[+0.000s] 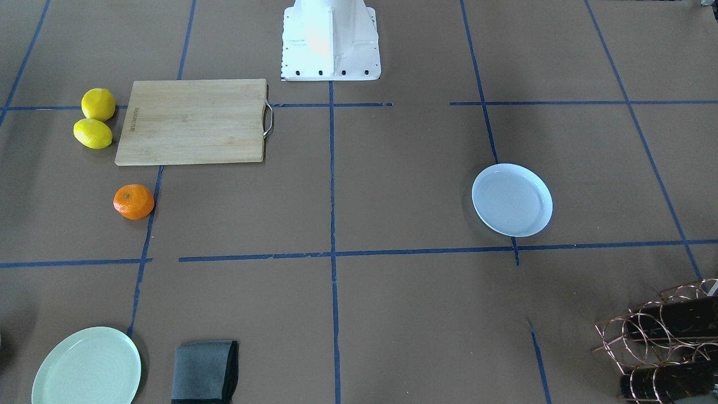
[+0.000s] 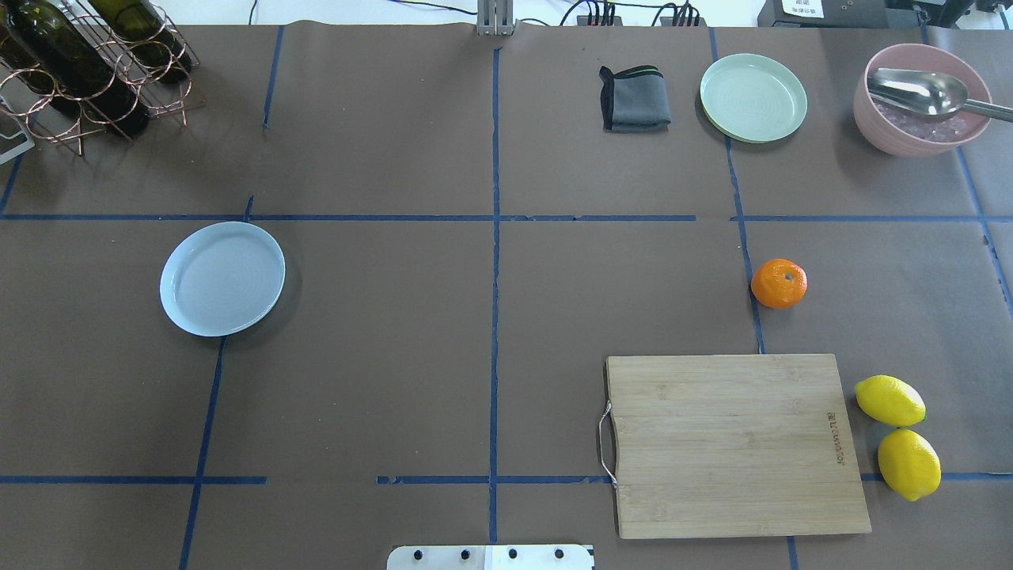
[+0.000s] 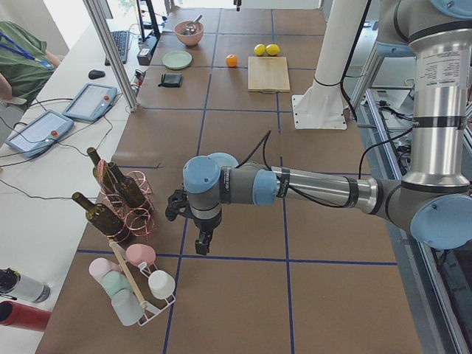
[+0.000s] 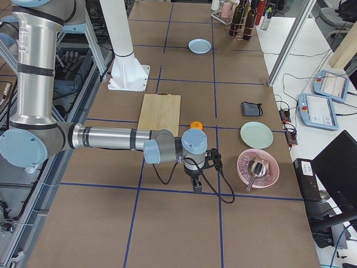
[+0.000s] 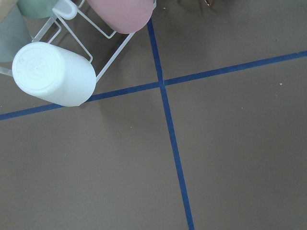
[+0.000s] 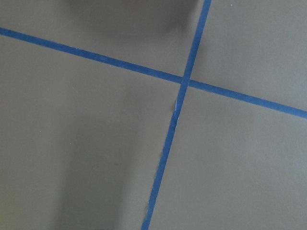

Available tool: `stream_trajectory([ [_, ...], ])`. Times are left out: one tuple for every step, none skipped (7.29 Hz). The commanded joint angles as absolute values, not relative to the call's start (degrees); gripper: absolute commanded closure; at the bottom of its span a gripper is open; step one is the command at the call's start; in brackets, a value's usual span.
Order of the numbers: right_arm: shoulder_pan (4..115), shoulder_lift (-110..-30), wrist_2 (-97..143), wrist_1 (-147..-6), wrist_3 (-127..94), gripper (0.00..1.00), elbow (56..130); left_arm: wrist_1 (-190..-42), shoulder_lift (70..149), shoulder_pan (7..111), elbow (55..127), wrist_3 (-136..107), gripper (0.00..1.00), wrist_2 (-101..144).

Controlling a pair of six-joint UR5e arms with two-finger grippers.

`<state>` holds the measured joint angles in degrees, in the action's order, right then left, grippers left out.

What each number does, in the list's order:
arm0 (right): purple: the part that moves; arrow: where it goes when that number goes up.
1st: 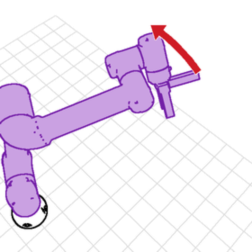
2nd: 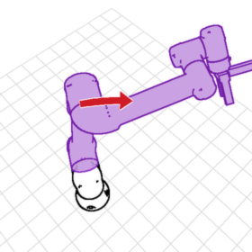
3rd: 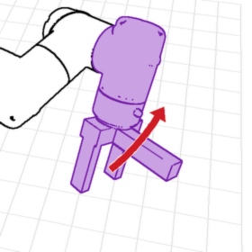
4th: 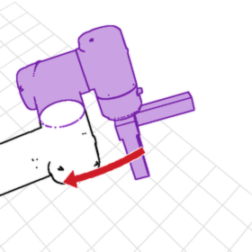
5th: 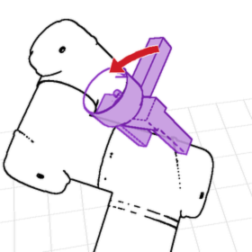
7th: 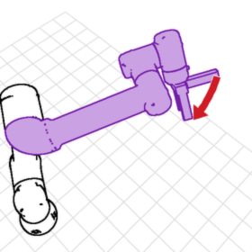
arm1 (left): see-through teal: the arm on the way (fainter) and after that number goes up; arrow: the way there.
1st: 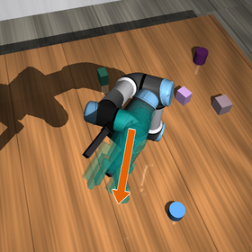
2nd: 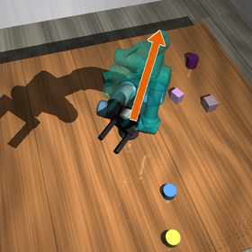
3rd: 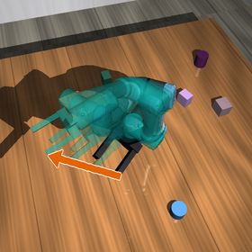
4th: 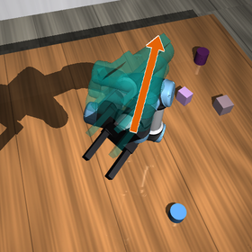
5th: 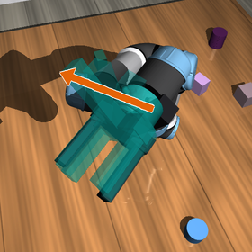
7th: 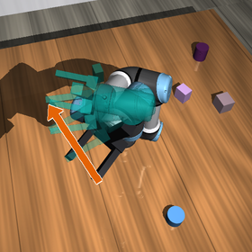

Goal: Pick orange to plate

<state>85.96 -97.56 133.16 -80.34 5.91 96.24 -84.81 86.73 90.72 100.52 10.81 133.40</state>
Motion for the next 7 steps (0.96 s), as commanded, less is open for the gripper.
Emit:
stream_trajectory([
  [86.0, -97.6, 133.2, -80.3, 6.0, 0.00, 96.3, -84.9, 86.7, 90.7, 101.2, 10.9, 0.00, 133.3],
  [86.0, -97.1, 133.2, -80.3, 5.9, 0.00, 96.4, -84.9, 86.7, 90.7, 100.6, 10.9, 0.00, 133.8],
  [86.0, -96.9, 133.2, -80.3, 5.9, 0.00, 97.3, -85.0, 86.7, 90.7, 101.3, 11.1, 0.00, 133.5],
  [86.0, -96.8, 133.1, -80.2, 5.4, 0.00, 99.1, -87.5, 86.9, 90.5, 101.3, 11.1, 0.00, 133.4],
  [86.0, -96.2, 132.8, -80.2, 5.4, 0.00, 101.3, -92.8, 87.0, 90.4, 101.3, 11.2, 0.00, 132.2],
  [86.0, -94.5, 132.9, -80.3, 4.7, 0.00, 101.9, -96.9, 87.9, 90.4, 101.3, 11.2, 0.00, 129.8],
  [86.0, -93.5, 133.1, -80.4, 3.9, 0.00, 101.8, -104.3, 88.4, 90.4, 100.1, 10.9, 0.00, 129.1],
])
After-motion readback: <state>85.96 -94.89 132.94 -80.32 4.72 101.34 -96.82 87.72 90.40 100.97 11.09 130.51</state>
